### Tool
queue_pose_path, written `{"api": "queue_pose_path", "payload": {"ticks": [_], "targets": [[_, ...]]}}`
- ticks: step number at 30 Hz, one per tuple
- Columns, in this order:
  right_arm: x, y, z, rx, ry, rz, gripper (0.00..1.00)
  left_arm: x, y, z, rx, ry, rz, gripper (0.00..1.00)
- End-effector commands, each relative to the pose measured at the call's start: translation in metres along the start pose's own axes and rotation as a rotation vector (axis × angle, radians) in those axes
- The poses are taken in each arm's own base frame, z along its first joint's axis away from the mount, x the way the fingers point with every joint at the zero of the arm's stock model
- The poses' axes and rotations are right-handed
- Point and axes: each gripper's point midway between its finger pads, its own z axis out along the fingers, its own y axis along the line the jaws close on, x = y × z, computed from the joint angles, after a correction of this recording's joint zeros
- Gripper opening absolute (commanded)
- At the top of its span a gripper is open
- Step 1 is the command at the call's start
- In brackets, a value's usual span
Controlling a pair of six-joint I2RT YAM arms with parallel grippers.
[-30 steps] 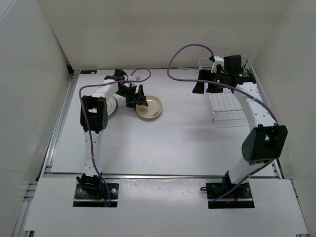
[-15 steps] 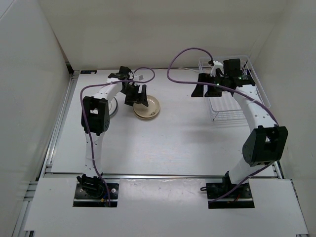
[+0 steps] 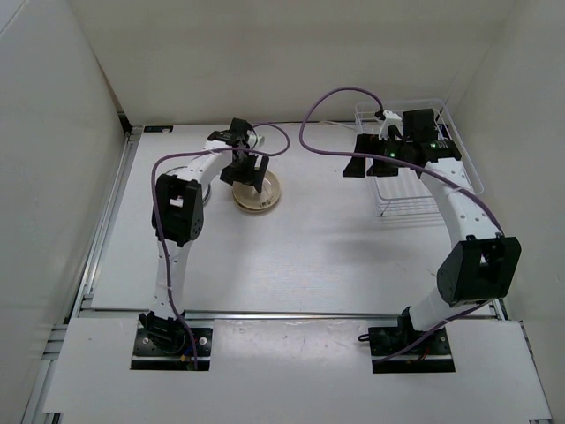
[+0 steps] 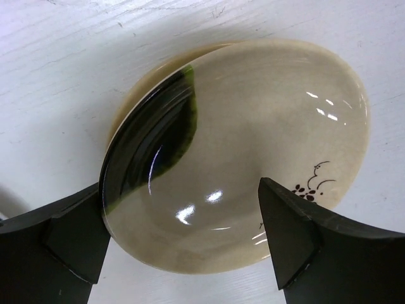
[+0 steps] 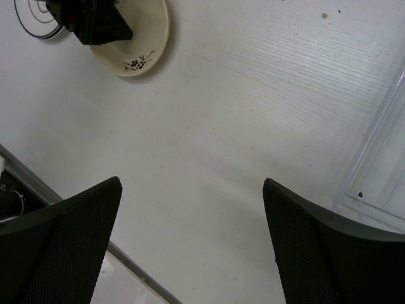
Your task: Unload the plates from the dish rack
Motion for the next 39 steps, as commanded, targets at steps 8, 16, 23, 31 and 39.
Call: {"api": "queue_pose_path", "payload": {"ticks": [8, 16, 23, 31, 39], "targets": [[-0.005, -0.013, -0.021, 0.117, -0.066, -0.103, 0.99, -0.046, 0.002, -0.08, -0.132, -0.208, 0.075, 0.99], [0.001, -0.03, -0.032, 0.191, -0.071, -0.102, 0.99, -0.045, 0.009, -0.101, -0.181, -0.234, 0.089, 0.99], [-0.005, -0.043, -0.053, 0.31, -0.116, -0.11, 0.99, -0.05, 0.013, -0.166, -0.238, -0.354, 0.078, 0.99], [-0.012, -0.062, -0.099, 0.458, -0.225, -0.072, 1.0, 0.004, 0.033, -0.245, -0.277, -0.435, 0.05, 0.99], [0.02, -0.068, -0.137, 0.592, -0.263, -0.087, 1.0, 0.095, 0.132, -0.308, -0.351, -0.534, -0.331, 0.99]]}}
